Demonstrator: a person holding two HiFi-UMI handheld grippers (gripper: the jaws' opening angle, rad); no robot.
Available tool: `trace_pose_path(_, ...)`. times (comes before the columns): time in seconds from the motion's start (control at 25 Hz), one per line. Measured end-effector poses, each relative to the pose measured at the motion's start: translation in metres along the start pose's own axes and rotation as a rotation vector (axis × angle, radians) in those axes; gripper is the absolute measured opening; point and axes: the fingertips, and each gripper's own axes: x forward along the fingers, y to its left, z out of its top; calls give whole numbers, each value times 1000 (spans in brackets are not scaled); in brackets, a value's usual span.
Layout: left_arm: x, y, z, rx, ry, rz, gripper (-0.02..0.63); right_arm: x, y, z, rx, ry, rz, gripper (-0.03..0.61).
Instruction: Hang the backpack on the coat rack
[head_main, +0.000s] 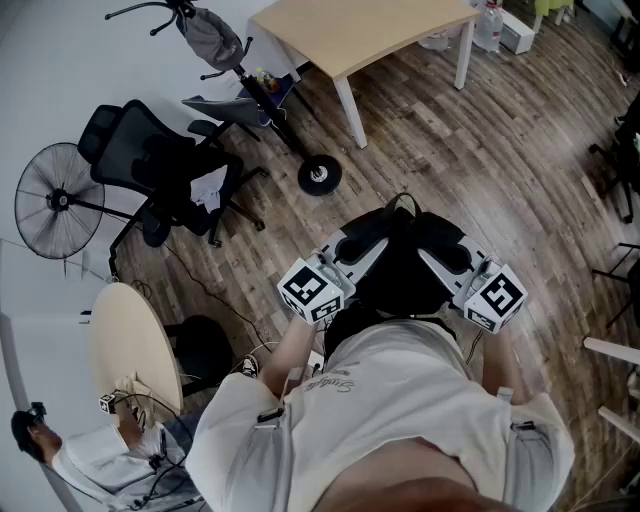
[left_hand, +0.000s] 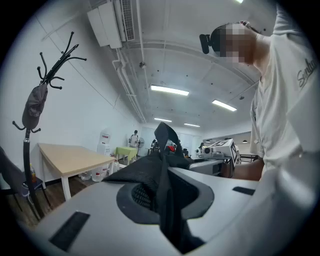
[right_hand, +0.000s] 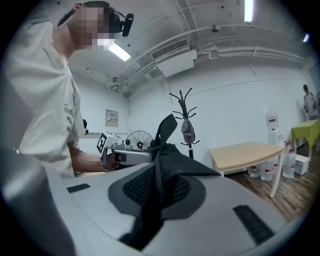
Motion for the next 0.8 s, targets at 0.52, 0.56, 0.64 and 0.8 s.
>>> trace_pose_path(0.52, 26, 59, -1, -47, 8, 0, 51, 38, -52, -4, 9, 33, -18, 40)
trace_pose_path(0.56, 26, 69, -1, -51, 8, -3, 51, 47, -58, -4, 13, 35, -15, 40)
trace_pose_path(0.64, 27, 88, 1, -57, 11, -4, 51, 63, -68, -3, 32, 41, -3, 40)
trace_pose_path(0.8, 43, 132, 16, -29, 7, -38, 51, 92, -103, 7, 48, 50, -7, 41)
